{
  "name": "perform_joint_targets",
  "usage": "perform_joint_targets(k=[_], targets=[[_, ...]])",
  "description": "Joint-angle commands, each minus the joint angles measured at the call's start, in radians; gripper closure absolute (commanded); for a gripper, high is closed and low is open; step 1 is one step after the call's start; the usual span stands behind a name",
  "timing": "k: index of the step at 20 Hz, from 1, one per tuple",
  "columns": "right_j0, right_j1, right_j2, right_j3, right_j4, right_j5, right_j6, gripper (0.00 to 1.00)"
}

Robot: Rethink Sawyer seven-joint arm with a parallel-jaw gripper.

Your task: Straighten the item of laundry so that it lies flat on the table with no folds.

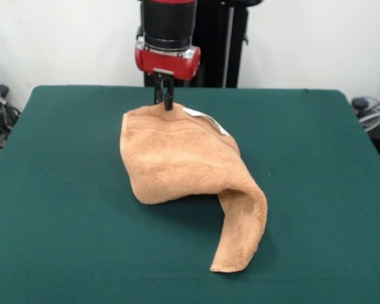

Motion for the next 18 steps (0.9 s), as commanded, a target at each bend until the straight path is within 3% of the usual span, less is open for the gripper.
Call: perform_joint_targets(k=[1,10,18], targets=[[-0.008,-0.011,0.094,0.071,-0.04,-0.05,0.13,1.0],[-0.014,-0.008,0.094,0.058,-0.046,-0.048,0.116,1.0],[0.009,-0.057,0.075,0.055,-0.009,0.061,0.113,1.0]])
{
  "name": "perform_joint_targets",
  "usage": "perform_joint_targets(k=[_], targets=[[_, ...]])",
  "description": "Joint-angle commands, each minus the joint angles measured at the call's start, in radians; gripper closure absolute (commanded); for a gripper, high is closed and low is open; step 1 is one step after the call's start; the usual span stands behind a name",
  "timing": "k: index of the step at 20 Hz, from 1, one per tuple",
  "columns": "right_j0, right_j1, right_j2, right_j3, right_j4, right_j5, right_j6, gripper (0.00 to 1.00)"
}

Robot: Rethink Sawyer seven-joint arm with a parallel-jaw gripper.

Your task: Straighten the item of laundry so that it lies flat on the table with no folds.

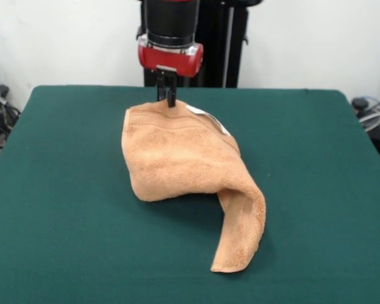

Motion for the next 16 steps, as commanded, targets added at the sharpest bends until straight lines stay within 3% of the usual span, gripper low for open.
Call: perform_joint_targets(k=[1,16], targets=[[0.0,-0.05,0.079,0.04,-0.009,0.066,0.109,1.0],[-0.068,-0.096,0.098,0.096,-0.034,0.077,0.073,1.0]])
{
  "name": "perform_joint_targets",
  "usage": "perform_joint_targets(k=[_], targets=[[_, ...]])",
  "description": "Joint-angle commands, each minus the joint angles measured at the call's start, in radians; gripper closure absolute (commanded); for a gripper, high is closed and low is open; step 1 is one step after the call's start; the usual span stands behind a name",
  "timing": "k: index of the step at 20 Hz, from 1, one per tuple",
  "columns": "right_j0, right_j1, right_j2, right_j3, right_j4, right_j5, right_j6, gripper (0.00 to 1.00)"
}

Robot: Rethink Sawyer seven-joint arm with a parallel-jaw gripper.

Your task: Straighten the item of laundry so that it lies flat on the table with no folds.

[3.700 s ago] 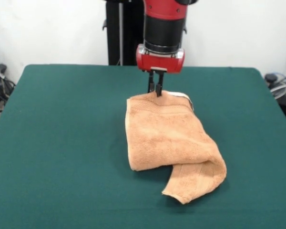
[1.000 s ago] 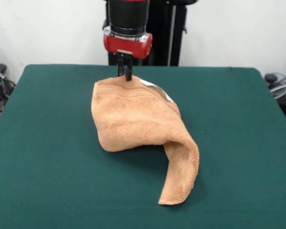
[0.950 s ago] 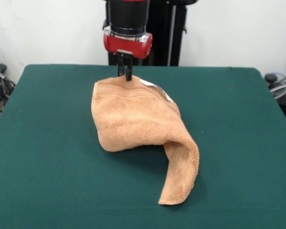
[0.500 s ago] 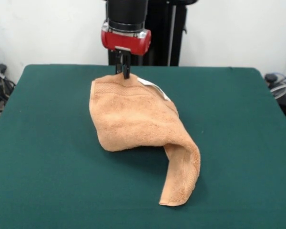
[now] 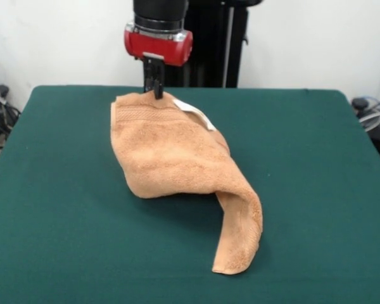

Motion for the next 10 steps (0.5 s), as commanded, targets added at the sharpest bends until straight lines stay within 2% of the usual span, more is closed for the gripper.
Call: perform_joint_targets(k=[1,10], targets=[[-0.047,-0.028,0.101,0.092,-0.035,0.078,0.069,1.0],[-0.058,-0.037,0.099,0.093,-0.035,0.09,0.066,1.0]])
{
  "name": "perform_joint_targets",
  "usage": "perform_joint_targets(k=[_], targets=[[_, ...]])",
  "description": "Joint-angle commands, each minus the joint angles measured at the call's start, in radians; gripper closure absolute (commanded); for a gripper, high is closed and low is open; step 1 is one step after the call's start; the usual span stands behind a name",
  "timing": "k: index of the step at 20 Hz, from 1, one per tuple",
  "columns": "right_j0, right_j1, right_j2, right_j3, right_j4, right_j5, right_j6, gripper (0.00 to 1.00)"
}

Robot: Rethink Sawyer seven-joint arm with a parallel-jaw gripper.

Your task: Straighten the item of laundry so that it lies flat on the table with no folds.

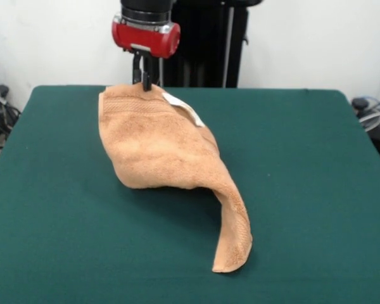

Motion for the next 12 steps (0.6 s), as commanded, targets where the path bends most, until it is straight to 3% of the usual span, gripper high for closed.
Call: perform_joint_targets(k=[1,12], targets=[[-0.007,-0.014,0.095,0.059,-0.034,0.096,0.065,1.0],[0.022,-0.019,0.072,0.039,-0.021,0.126,0.08,1.0]])
